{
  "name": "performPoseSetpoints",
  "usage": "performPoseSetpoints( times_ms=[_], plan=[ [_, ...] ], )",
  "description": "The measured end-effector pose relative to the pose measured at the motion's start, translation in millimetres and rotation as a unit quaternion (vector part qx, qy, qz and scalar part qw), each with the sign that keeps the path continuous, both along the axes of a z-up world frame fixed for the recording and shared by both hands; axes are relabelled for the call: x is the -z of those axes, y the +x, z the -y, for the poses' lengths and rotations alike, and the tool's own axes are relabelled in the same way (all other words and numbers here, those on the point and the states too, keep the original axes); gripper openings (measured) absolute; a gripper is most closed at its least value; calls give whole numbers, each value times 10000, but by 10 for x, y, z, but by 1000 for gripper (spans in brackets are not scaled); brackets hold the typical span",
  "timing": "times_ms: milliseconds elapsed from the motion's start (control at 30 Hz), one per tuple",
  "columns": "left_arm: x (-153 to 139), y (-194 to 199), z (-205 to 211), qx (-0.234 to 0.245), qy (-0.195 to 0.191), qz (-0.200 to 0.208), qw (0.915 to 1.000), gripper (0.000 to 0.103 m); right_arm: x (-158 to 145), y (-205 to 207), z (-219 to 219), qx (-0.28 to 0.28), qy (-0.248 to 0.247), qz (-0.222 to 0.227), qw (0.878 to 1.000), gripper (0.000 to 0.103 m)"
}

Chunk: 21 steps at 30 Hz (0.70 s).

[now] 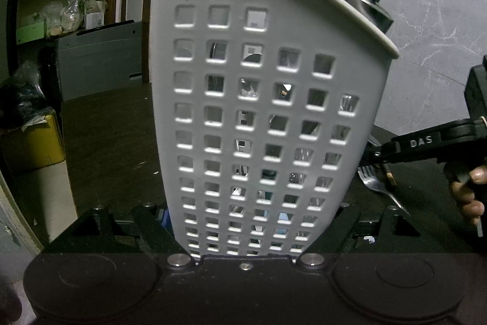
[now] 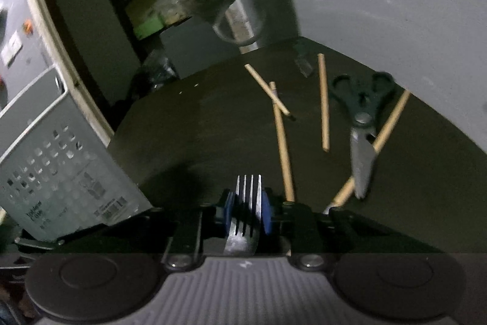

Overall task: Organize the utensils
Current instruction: 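Close the right tool on the silver fork's handle, then lift the silver fork with the right tool up toward the caddy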

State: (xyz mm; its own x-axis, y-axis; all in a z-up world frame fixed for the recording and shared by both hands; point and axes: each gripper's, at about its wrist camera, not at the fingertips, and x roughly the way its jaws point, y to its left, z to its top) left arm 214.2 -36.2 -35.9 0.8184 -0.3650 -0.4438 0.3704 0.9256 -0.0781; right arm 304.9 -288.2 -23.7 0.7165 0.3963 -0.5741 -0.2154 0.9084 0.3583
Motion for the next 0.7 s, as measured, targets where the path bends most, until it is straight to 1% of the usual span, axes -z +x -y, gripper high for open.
performPoseSetpoints(
  times_ms=[100,233,333,367,433,500,567,667,700],
  plan=[
    [0,0,0,-1,1,0,10000,82,18,-47,94,163,173,-36,9997,22],
    [0,0,0,-2,4,0,10000,82,46,-75,172,221,368,-65,9991,22],
    [-1,-4,1,-2,5,0,10000,82,44,-79,172,172,324,-31,9993,23],
    [-1,-4,0,-3,7,0,10000,82,35,-74,156,136,272,-12,9995,25],
    [-1,-4,1,-2,7,-1,10000,82,23,-62,139,3,208,25,9998,35],
    [-1,-4,0,-2,8,-1,10000,82,11,-38,131,-177,241,49,9995,54],
    [1,-5,-2,-2,9,-2,10000,82,-4,-24,102,-384,211,69,9990,59],
    [0,-4,0,-3,10,-2,10000,82,-26,0,29,-719,-173,186,9971,58],
    [-1,-4,2,-3,11,-2,10000,82,-29,2,15,-824,-275,223,9960,55]
  ],
)
